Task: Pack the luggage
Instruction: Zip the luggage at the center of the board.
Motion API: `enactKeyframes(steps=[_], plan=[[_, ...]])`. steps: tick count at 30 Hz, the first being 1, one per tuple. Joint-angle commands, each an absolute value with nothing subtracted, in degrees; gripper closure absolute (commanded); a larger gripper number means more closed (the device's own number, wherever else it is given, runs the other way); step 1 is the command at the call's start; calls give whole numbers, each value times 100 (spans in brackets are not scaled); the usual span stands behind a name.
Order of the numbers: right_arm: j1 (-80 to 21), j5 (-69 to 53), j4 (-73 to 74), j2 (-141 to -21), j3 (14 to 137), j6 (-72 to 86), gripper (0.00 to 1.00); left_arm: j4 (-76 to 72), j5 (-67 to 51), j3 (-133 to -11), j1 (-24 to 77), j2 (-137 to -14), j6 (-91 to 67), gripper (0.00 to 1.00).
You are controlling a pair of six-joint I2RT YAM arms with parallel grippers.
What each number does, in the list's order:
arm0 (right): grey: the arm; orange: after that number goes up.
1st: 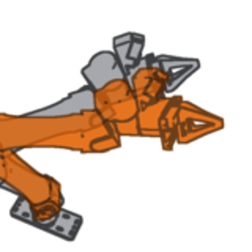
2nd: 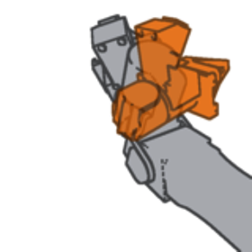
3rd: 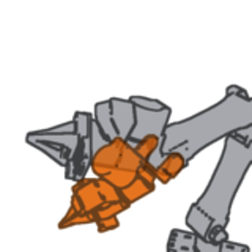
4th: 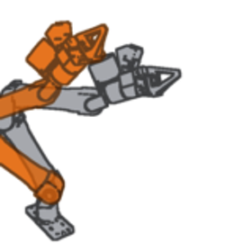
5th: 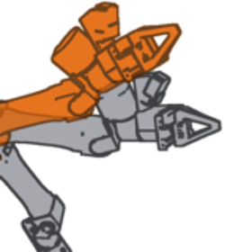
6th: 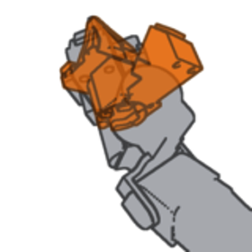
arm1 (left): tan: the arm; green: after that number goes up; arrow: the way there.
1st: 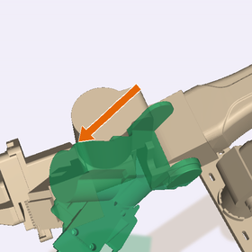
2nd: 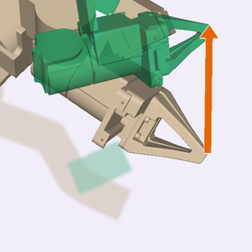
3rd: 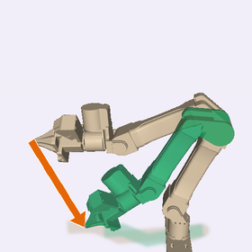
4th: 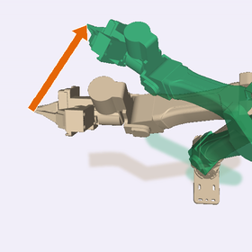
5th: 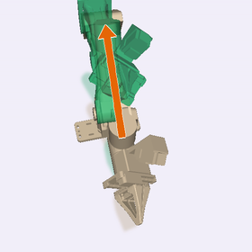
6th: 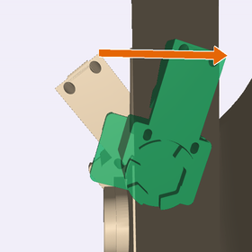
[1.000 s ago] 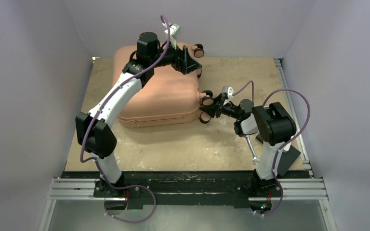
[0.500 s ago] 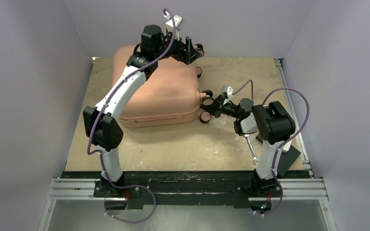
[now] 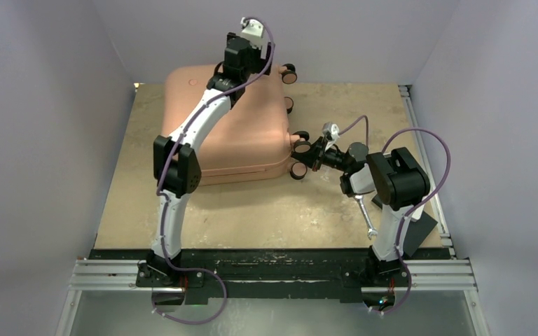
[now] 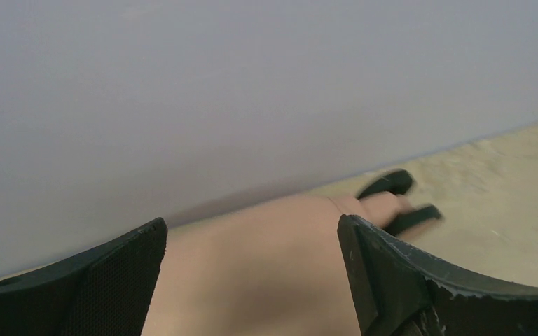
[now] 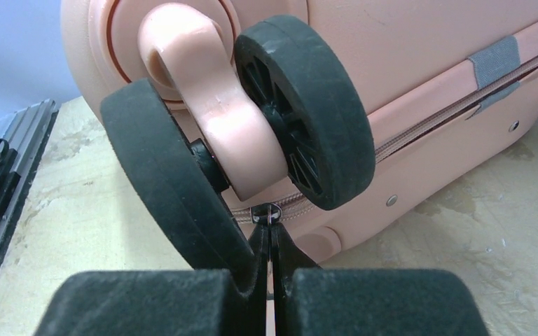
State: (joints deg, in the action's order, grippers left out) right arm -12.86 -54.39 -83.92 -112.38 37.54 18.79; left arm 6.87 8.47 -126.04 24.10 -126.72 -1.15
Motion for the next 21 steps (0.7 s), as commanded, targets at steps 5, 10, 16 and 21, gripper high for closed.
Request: enactKeyframes(steps=[5, 10, 16, 21], plan=[[-1270, -4670, -7835, -11274, 4052, 2131, 100, -726, 2263, -13454, 2242, -13614, 1343, 5], [-1071, -4384, -7383, -11354, 4335, 2553, 100, -409, 1831, -13263, 2224, -13769, 1383, 5], [-778, -4632, -7746, -11537, 4524, 3209, 100, 197, 1165, -12664, 2250, -13578, 1233, 8], [-755, -4588, -7122, -11379, 4734, 2710, 100, 399, 470, -11892, 2273, -13270, 1255, 13]])
